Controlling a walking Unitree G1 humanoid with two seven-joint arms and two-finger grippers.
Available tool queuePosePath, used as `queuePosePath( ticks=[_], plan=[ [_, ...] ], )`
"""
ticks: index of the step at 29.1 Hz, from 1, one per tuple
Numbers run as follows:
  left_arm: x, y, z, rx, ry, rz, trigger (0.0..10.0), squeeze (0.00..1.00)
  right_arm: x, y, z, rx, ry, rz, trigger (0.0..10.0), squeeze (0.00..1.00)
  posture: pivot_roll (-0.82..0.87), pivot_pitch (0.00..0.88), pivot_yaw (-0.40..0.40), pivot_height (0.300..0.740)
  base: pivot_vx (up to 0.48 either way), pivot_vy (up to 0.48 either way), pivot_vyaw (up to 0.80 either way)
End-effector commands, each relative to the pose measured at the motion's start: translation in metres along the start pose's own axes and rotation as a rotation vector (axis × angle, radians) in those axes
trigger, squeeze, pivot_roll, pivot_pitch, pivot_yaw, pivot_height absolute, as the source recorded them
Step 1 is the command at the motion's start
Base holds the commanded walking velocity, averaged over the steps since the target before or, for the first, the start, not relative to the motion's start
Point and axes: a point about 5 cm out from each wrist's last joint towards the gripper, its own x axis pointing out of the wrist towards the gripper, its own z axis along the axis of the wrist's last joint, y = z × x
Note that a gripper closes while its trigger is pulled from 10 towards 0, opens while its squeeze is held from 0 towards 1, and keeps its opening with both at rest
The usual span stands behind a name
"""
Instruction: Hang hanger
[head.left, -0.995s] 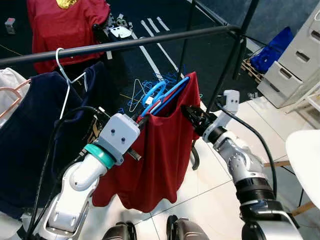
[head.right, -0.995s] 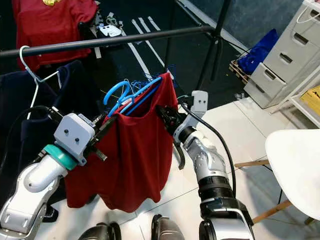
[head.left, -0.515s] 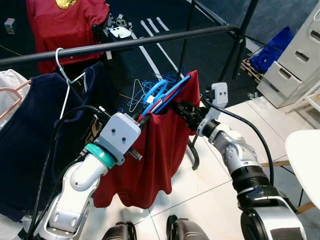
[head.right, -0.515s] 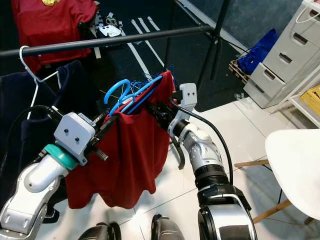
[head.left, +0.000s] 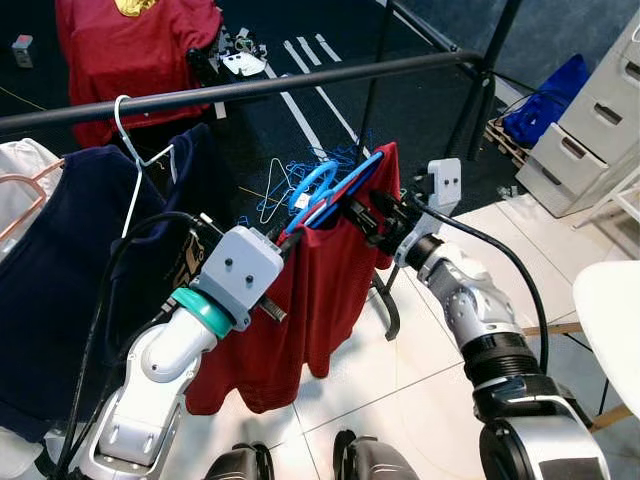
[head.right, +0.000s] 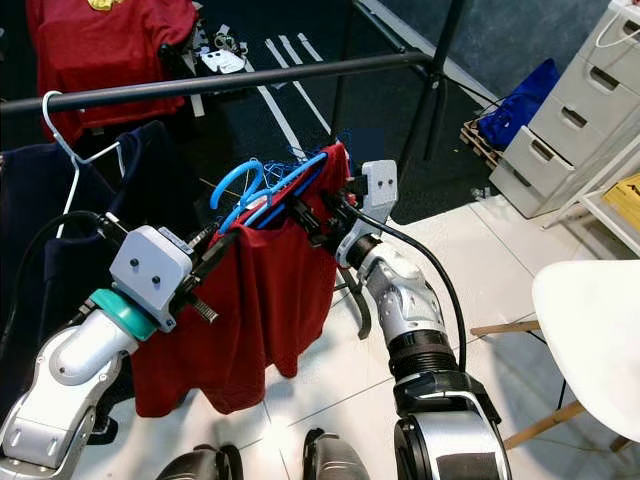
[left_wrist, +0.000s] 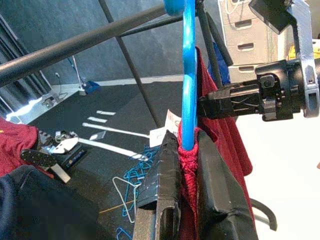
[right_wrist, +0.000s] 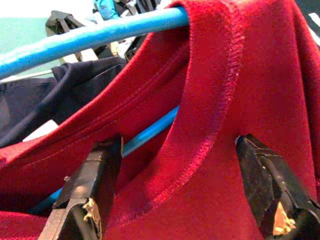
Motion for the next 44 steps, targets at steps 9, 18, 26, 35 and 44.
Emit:
queuePosePath(
  ticks=[9, 18, 26, 35, 44],
  plan=[
    [0.000, -0.001, 0.007, 0.006, -0.029, -0.005, 10.0, 0.00, -0.002, -0.020, -0.001, 0.019, 0.023, -0.082, 9.2, 0.00, -0.04, 0.052, 0.011, 0.740, 0.000, 0.000, 0.00],
    [0.000, -0.001, 0.007, 0.004, -0.026, -0.005, 10.0, 0.00, -0.009, -0.022, -0.001, 0.017, -0.016, -0.075, 10.0, 0.00, -0.04, 0.052, 0.016, 0.740, 0.000, 0.000, 0.00],
    [0.001, 0.000, 0.007, 0.006, -0.028, -0.009, 10.0, 0.00, -0.009, -0.031, 0.007, -0.006, -0.051, -0.134, 10.0, 0.00, -0.04, 0.049, 0.017, 0.740, 0.000, 0.000, 0.00],
    [0.000, -0.001, 0.007, 0.005, -0.026, -0.013, 10.0, 0.00, -0.008, -0.038, 0.021, -0.040, -0.105, -0.186, 0.0, 0.00, -0.04, 0.050, 0.019, 0.740, 0.000, 0.000, 0.00],
    [0.001, -0.002, 0.008, 0.003, -0.027, -0.015, 10.0, 0.00, -0.002, -0.031, 0.016, -0.087, -0.033, -0.124, 0.0, 0.00, -0.04, 0.050, 0.019, 0.740, 0.000, 0.000, 0.00]
  ],
)
